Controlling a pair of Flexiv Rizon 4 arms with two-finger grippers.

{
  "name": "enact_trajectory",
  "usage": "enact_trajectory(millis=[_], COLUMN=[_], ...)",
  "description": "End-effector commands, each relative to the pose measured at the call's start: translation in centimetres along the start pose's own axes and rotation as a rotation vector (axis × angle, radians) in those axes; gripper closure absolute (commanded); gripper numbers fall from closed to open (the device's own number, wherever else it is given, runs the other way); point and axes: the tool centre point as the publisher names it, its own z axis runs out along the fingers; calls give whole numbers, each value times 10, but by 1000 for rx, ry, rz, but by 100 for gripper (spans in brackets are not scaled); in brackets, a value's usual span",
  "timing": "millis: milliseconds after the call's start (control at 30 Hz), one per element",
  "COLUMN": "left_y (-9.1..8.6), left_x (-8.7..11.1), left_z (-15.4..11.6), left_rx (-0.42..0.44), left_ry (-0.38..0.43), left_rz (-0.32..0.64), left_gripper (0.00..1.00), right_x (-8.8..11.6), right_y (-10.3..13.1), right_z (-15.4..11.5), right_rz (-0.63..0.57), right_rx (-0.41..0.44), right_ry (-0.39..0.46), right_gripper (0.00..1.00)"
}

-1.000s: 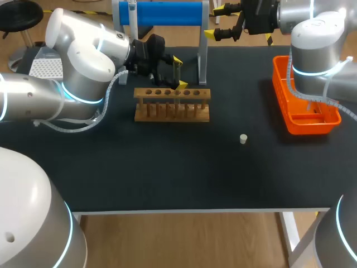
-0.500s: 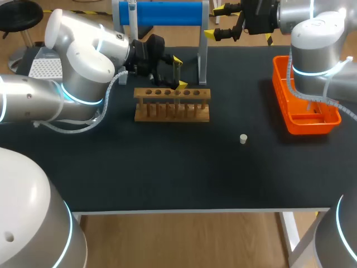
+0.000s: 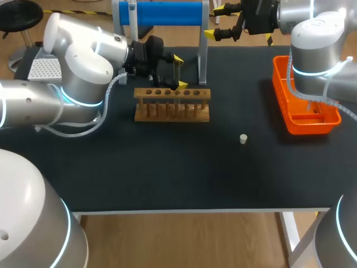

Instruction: Invert the test tube, pick up the pipette, mount the tip to pipette, aspirate from beaker and dispense into the tube, eject the tip, return the pipette, and cap with the stopper.

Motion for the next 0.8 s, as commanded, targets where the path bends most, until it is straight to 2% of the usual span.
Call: enact_trajectory(millis=[33, 800], left_y=[0, 6], left_x=[0, 1], left_z=[0, 2], left_rx=[-19, -20], left_ry=[5, 18], left_rz=[3, -18], left_gripper=[0, 0], right_x=[-1, -1], right_y=[0, 0], right_z=[0, 0], right_rz=[1, 1], right_rx=[2, 2], right_ry=[3, 3], right_gripper=[0, 0])
